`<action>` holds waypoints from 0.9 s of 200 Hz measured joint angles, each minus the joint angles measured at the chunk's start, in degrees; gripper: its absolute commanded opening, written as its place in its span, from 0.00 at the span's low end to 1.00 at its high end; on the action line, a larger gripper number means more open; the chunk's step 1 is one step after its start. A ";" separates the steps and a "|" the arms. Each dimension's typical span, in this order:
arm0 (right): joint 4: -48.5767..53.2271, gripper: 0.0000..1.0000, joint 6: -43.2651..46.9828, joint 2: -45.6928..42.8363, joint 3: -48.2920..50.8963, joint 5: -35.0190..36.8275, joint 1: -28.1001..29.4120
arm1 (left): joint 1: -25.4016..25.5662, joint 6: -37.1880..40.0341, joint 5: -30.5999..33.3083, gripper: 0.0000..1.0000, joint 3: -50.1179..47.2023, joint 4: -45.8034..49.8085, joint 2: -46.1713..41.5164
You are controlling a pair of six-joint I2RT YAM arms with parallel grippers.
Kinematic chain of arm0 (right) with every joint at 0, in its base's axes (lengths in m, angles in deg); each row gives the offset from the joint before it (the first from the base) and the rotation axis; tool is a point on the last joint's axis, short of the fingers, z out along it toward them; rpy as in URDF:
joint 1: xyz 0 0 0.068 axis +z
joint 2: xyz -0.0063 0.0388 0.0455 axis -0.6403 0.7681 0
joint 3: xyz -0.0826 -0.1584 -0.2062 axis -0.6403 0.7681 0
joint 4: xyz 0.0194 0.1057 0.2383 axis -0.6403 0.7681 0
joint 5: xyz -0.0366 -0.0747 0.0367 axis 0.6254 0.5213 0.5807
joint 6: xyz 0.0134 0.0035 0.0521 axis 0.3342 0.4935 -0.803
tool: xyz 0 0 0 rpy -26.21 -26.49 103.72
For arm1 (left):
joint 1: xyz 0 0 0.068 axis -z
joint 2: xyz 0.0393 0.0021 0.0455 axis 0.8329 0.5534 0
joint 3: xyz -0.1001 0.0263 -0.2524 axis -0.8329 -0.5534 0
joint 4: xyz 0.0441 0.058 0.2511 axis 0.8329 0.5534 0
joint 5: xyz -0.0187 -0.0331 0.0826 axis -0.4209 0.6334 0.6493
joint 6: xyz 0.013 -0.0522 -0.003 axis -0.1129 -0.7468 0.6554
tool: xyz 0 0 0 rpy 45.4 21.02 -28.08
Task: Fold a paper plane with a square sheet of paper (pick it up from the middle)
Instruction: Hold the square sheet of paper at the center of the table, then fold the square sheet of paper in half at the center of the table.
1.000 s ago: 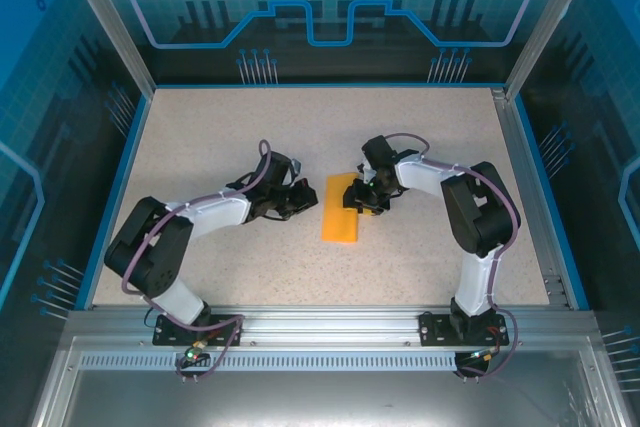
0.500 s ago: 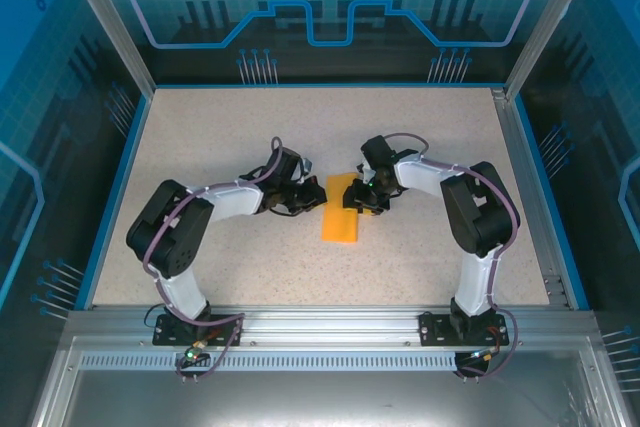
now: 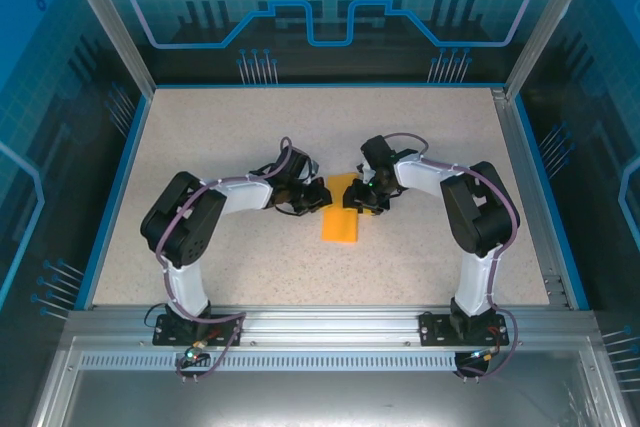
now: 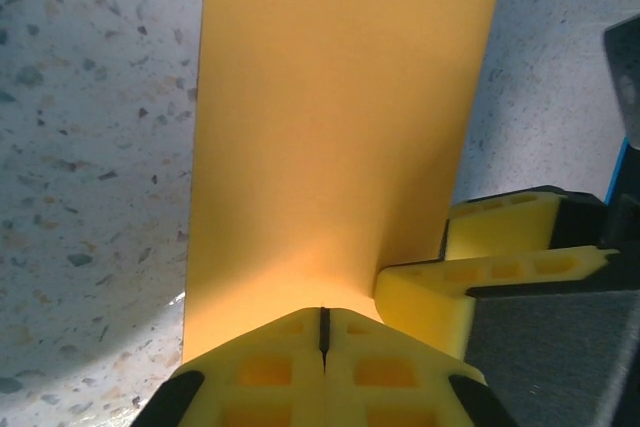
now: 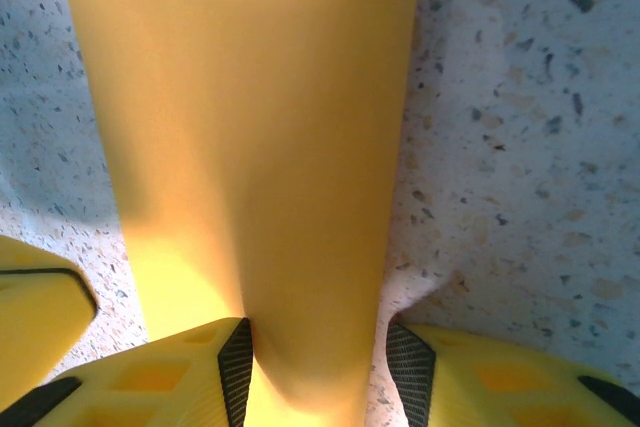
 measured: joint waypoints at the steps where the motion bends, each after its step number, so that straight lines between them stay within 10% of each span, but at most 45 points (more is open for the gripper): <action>1: 0.00 0.47 0.02 0.00 0.00 0.00 0.00 | 0.02 0.13 0.09 0.00 0.04 0.11 0.09; 180: -0.07 0.52 -0.15 -0.44 -0.11 0.11 0.37 | 2.99 4.28 6.58 0.00 4.04 9.38 2.71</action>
